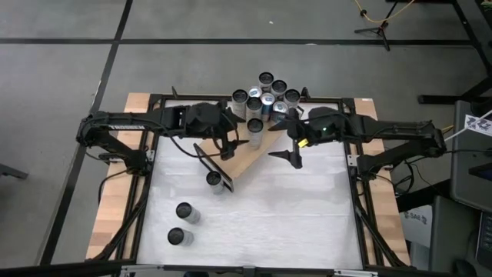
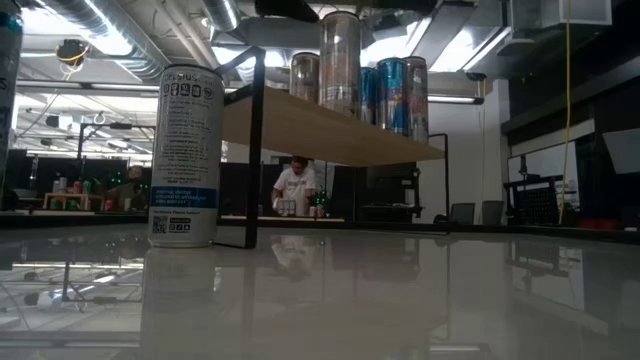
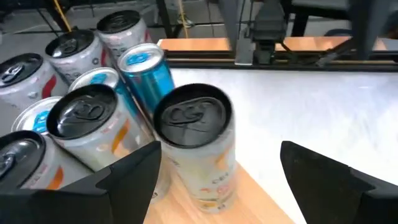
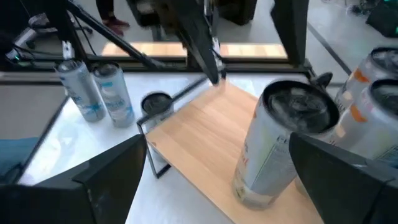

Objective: Place canned beverage on shelf
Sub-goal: Put the white-yellow soda can on the shelf aligned with the other white-yellow soda cans

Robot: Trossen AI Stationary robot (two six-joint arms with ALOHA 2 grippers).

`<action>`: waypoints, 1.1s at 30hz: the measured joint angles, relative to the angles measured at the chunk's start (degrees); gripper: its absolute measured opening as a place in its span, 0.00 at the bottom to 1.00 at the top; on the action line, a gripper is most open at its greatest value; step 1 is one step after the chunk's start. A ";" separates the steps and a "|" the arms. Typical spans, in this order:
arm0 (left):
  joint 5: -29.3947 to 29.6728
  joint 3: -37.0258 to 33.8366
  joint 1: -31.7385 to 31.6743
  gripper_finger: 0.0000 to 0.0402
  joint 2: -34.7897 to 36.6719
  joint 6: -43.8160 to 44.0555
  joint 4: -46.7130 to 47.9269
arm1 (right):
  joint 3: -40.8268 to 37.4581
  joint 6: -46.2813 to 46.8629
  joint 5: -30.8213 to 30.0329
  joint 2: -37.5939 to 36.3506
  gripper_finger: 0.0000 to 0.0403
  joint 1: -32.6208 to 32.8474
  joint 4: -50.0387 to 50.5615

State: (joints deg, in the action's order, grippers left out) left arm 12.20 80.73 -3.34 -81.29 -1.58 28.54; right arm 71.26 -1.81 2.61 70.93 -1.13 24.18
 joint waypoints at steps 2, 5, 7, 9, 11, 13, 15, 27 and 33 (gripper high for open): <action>0.07 0.00 0.70 0.80 0.08 0.00 1.26 | 0.00 -0.02 -0.42 0.98 0.96 0.01 0.32; 0.16 -0.04 1.71 0.80 -0.03 0.02 4.41 | 0.00 0.00 -0.57 2.43 0.96 0.00 0.07; 0.29 -0.04 2.22 0.80 -0.03 0.47 5.87 | 0.00 -0.02 -1.09 3.28 0.96 0.00 -0.10; 0.64 -0.04 2.56 0.80 -0.04 1.78 6.56 | 0.00 -0.04 -2.61 4.11 0.96 0.00 -0.06; 0.79 -0.07 2.61 0.80 -0.10 2.98 6.84 | 0.00 -0.02 -4.28 4.84 0.96 0.00 -0.01; 1.17 -0.07 2.59 0.80 -0.09 3.15 6.67 | 0.00 -0.02 -5.17 5.17 0.96 -0.02 -0.03; 3.08 -0.07 2.59 0.80 -0.10 3.73 6.65 | 0.00 -0.03 -5.23 5.45 0.96 -0.02 -0.10; 5.15 -0.15 2.50 0.80 -4.62 4.17 4.32 | 0.00 -0.02 -5.27 5.58 0.96 -0.02 -0.38; 4.79 -0.15 2.93 0.80 -4.65 4.05 3.94 | 0.00 -0.19 -7.57 5.58 0.96 -0.02 -0.39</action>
State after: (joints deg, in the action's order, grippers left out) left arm 16.99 80.58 -0.41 -85.93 2.46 32.48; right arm 71.26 -1.99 -4.96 76.51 -1.15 23.79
